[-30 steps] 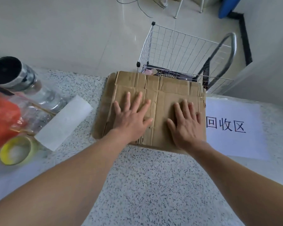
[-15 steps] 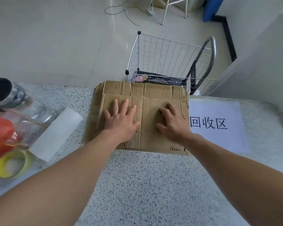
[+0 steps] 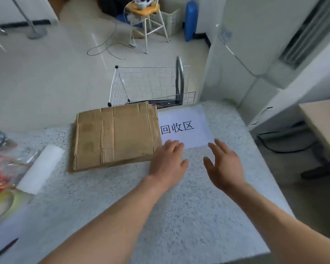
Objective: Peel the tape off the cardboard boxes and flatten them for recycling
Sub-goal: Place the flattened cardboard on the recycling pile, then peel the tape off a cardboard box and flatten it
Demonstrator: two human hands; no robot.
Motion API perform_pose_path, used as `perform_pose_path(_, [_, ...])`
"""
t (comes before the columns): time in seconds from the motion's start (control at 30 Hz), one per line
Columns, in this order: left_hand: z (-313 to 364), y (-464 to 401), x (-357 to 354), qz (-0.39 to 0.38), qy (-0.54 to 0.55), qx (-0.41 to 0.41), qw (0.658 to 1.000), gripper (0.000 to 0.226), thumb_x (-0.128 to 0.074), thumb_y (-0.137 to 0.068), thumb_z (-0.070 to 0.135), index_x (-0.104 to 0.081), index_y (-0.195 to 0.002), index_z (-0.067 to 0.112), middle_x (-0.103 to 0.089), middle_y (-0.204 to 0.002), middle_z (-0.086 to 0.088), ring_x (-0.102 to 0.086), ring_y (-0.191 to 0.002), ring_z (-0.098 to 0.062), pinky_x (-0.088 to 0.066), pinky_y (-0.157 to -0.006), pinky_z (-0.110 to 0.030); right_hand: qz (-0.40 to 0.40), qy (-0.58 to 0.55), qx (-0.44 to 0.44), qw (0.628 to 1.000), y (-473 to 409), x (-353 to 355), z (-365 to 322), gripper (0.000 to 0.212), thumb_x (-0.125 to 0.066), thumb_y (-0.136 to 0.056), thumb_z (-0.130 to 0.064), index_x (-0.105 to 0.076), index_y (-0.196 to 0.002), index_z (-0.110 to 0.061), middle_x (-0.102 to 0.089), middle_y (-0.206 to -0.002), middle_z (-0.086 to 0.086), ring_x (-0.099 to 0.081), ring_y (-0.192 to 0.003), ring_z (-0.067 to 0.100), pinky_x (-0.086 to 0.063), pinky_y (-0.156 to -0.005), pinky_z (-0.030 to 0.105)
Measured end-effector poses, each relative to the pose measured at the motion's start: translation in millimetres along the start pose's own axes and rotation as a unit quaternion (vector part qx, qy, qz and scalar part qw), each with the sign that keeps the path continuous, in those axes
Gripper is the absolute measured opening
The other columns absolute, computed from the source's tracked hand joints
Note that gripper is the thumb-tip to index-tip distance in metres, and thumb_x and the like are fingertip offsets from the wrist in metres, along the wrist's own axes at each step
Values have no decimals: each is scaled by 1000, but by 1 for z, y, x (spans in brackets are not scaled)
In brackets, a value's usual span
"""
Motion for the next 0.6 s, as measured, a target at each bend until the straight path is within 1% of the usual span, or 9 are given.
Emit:
perform_pose_path(0.13, [117, -1, -17, -6, -27, -86, 996, 55, -49, -99, 41, -44, -144, 10, -46, -148, -6, -37, -137, -25, -31, -112, -41, 39, 21, -36, 998, 59, 60, 85, 51, -65, -91, -29, -57, -137, -8, -52, -146, 14, -47, -137, 32, -41, -108, 48])
perform_pose_path(0.23, [207, 3, -29, -4, -32, -145, 989, 52, -49, -98, 42, -48, -140, 10, -50, -144, -6, -40, -135, -26, -32, -110, -42, 79, 34, -66, 994, 107, 107, 148, 46, -66, -90, -28, -60, -131, -7, -59, -138, 12, -50, -133, 32, -45, -101, 47])
perform_pose_path(0.33, [293, 11, -41, 4, -27, -213, 977, 53, -41, -93, 46, -56, -129, 10, -59, -129, -5, -49, -123, -27, -40, -102, -44, 107, 49, -122, 985, 156, 150, 206, 42, -62, -92, -27, -59, -130, -8, -58, -139, 9, -47, -135, 28, -40, -105, 45])
perform_pose_path(0.43, [367, 14, -57, 7, -27, -275, 961, 55, -36, -88, 48, -60, -118, 10, -63, -115, -3, -55, -112, -27, -46, -91, -44, 146, 48, -189, 970, 200, 183, 261, 46, -58, -95, -29, -55, -138, -12, -53, -146, 5, -41, -139, 24, -33, -110, 42])
perform_pose_path(0.5, [409, 15, -66, 3, -19, -312, 950, 54, -37, -86, 48, -63, -112, 8, -65, -110, -4, -58, -107, -29, -49, -85, -44, 176, 37, -228, 957, 227, 201, 292, 38, -58, -94, -26, -59, -130, -10, -59, -136, 6, -47, -130, 26, -36, -105, 42])
perform_pose_path(0.57, [446, 16, -76, -7, -16, -350, 937, 51, -43, -90, 46, -63, -116, 7, -65, -115, -6, -57, -112, -30, -47, -90, -46, 200, 33, -265, 943, 252, 213, 320, 32, -60, -93, -23, -61, -122, -8, -62, -127, 6, -51, -124, 27, -39, -99, 42])
perform_pose_path(0.6, [464, 15, -82, -16, -16, -369, 929, 48, -48, -92, 43, -62, -120, 7, -64, -120, -6, -55, -117, -30, -45, -95, -46, 208, 34, -282, 936, 264, 218, 332, 34, -61, -93, -23, -61, -123, -8, -61, -128, 6, -51, -126, 28, -39, -99, 42])
Point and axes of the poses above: each hand's wrist, its own y-axis away from the middle knuckle, its own x-axis out of the back of the hand, z = x × y, the point moved 2 cm from there along -y, towards the middle knuckle
